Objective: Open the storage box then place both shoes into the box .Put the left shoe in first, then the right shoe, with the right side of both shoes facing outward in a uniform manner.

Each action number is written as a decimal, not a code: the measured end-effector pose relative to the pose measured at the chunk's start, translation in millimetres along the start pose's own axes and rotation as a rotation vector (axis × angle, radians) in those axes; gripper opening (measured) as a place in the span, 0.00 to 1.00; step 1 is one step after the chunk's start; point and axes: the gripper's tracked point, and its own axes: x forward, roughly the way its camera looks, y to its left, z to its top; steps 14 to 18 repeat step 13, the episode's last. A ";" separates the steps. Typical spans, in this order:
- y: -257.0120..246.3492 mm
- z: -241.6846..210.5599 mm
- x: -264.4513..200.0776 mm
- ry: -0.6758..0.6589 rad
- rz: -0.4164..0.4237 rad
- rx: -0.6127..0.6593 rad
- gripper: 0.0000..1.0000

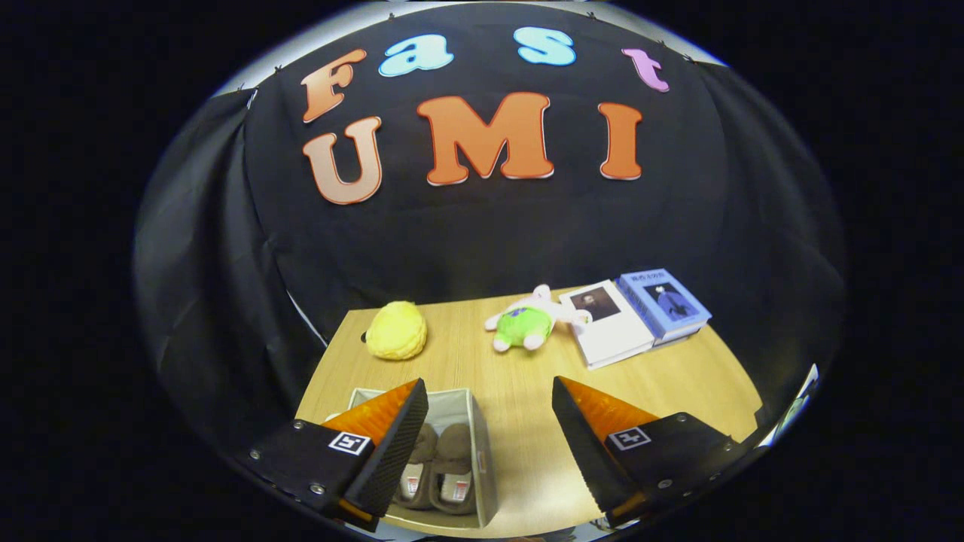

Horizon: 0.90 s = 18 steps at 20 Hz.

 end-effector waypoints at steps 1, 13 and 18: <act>-7.5 13.6 -4.4 -0.032 -0.007 -0.012 0.99; -96.0 93.9 -51.1 -0.276 -0.088 -0.020 0.99; -96.0 93.9 -51.1 -0.276 -0.088 -0.020 0.99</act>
